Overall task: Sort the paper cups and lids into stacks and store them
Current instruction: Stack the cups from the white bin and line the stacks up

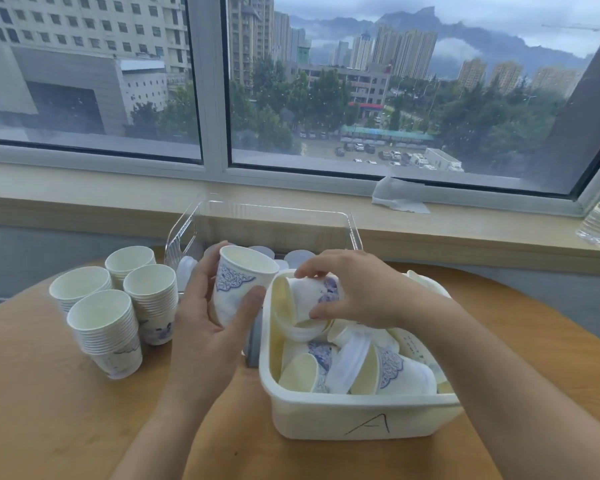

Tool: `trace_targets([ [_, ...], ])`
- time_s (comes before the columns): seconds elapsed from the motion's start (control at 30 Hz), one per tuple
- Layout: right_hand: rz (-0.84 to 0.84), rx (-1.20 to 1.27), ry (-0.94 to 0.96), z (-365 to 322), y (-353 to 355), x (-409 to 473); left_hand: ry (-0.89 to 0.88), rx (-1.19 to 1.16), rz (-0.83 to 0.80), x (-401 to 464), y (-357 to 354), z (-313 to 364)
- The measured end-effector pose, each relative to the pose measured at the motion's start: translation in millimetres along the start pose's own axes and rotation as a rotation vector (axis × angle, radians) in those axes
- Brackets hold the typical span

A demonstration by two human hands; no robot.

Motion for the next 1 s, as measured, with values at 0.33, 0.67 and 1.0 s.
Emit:
trace_targets([
  [0.33,-0.07,-0.161,-0.045,-5,-17,5,-0.002,0.073,0.052,-21,26,-26],
  [0.67,0.303,0.265,-0.143,-1,36,-10,-0.062,0.062,0.012,-28,22,-21],
  [1.0,0.318,0.894,-0.241,-30,15,-24,-0.078,0.1,0.0,-32,20,-25],
])
Point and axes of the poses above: each hand's wrist, its own x-axis towards the middle knuckle, its own y-axis out of the back of the hand, z = x × y, the point moved 10 cm from there along x, towards the middle knuckle, and after that the axes turned 7 degrees about z, right-handed, at the moved point
